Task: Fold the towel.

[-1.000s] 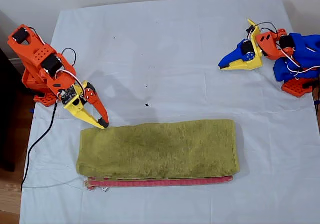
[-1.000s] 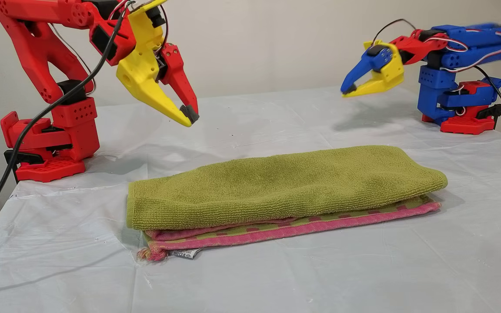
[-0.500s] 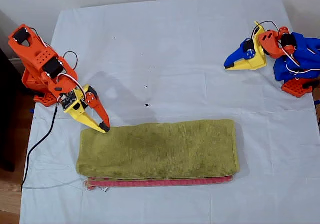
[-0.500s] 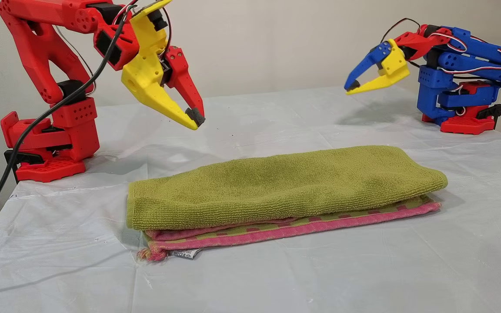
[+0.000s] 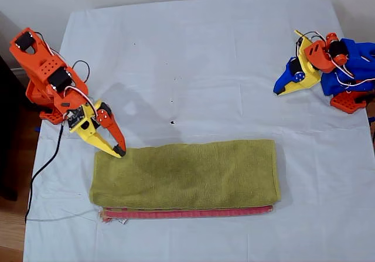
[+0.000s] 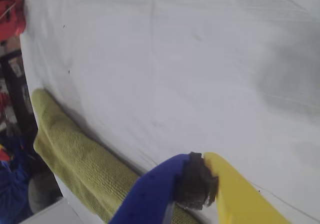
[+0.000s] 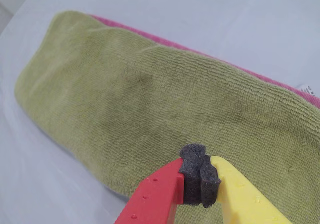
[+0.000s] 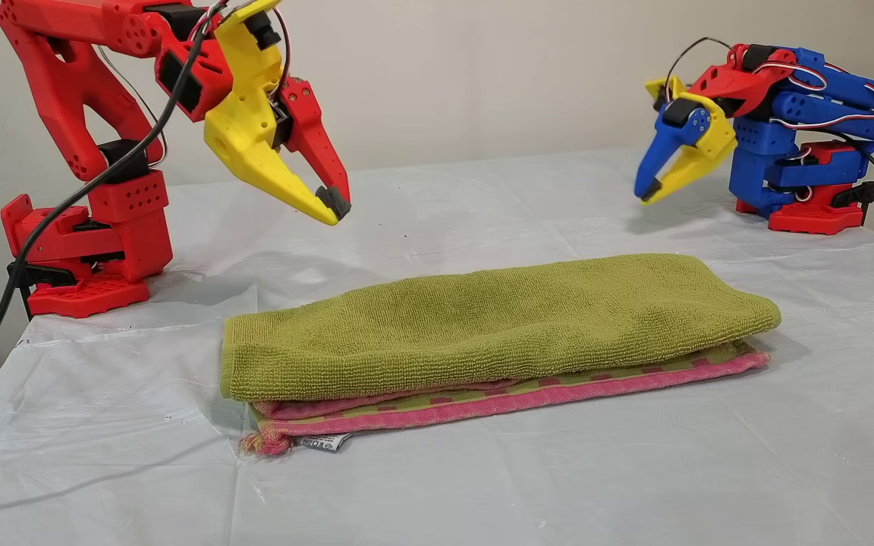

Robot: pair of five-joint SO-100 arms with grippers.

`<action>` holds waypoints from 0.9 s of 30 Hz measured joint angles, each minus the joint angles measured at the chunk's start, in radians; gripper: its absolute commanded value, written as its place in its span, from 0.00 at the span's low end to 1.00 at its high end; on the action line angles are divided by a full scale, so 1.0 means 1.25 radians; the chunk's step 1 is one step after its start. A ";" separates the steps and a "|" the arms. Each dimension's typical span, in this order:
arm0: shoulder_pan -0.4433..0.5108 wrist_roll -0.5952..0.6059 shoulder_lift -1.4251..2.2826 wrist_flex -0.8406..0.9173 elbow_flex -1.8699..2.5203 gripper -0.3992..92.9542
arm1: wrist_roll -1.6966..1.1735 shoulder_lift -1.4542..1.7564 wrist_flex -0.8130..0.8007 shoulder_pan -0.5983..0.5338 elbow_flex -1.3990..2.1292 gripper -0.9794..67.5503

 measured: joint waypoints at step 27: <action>0.072 0.066 -0.042 0.268 -0.175 0.01 | -0.010 0.000 0.058 -0.055 0.000 0.02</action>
